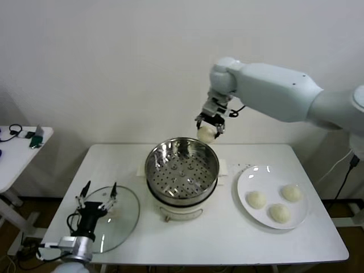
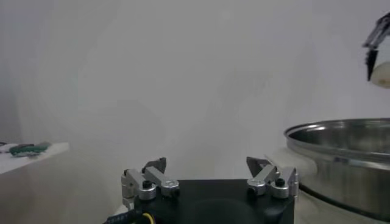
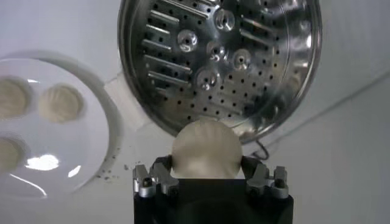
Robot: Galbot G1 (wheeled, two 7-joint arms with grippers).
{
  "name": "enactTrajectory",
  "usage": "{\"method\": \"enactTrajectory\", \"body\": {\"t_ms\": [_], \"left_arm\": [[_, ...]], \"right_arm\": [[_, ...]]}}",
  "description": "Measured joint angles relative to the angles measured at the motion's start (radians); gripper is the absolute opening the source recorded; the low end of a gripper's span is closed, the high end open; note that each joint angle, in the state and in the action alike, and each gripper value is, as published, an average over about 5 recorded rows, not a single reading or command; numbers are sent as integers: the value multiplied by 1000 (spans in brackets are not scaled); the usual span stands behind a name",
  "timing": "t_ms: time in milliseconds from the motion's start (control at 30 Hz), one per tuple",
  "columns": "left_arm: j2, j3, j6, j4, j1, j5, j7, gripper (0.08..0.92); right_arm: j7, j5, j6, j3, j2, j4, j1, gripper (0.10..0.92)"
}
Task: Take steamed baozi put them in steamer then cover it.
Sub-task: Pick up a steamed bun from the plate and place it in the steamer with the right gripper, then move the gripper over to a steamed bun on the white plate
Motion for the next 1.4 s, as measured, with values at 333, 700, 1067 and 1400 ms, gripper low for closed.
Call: {"method": "enactTrajectory", "body": {"t_ms": [333,700,1067,1400], "left_arm": [[6,-13,0,-1,4,-13,-2,823],[9,-21,10,-13,1,-25,-6,823],[9,-20,13,-18,6,-26,-6,823],[9,-20,15,-23,11,-24,-9,823]], "right_arm": [[18,-126,60,24,112,-63,-97,729],[38,-236,107,44,185,-138,-197,730],[46,-294,122,54,199,-153,-236,813],[22,-288,119,74,162,-111,-200,823]]}}
